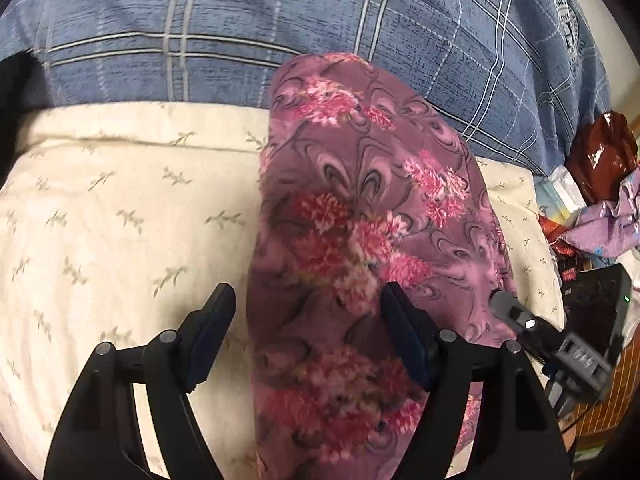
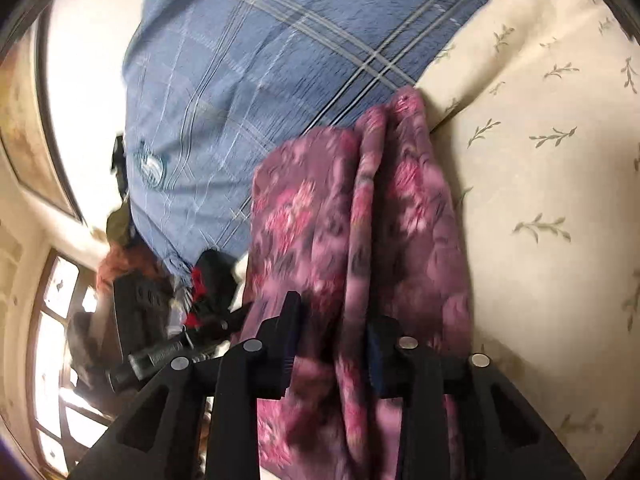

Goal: Fold small clothes

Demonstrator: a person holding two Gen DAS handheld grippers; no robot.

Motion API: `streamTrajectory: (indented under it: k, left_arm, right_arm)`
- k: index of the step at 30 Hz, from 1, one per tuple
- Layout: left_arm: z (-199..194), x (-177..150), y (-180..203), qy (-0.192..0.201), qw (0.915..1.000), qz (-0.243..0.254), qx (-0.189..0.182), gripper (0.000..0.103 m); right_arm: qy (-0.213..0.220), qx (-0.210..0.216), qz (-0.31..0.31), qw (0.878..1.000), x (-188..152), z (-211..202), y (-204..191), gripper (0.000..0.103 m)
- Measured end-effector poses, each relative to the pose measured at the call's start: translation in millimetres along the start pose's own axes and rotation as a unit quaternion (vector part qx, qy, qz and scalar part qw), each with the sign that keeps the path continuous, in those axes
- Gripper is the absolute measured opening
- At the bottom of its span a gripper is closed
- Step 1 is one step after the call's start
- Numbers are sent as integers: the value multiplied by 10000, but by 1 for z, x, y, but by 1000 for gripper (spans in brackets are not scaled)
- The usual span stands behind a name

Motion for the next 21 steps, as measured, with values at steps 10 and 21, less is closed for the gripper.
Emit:
streamTrajectory:
  k: [10, 21]
  left_arm:
    - [-6, -46, 4, 9, 9976, 447, 522, 81]
    - [-26, -51, 2, 150, 9947, 742, 691, 81]
  right_arm:
    - [-31, -1699, -1245, 9776, 10, -9, 7, 10]
    - [645, -2999, -2173, 9267, 5, -56, -32, 25]
Point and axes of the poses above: each gripper's, at about its wrist camera, not at the fingertips, and z roughly the way its jaws point, y to its right, x to its top, the point moved 9 cm from there along z, roughly the way its jaws point, and after that the axes turned 2 degrees about -x, right-handed, at the moved point
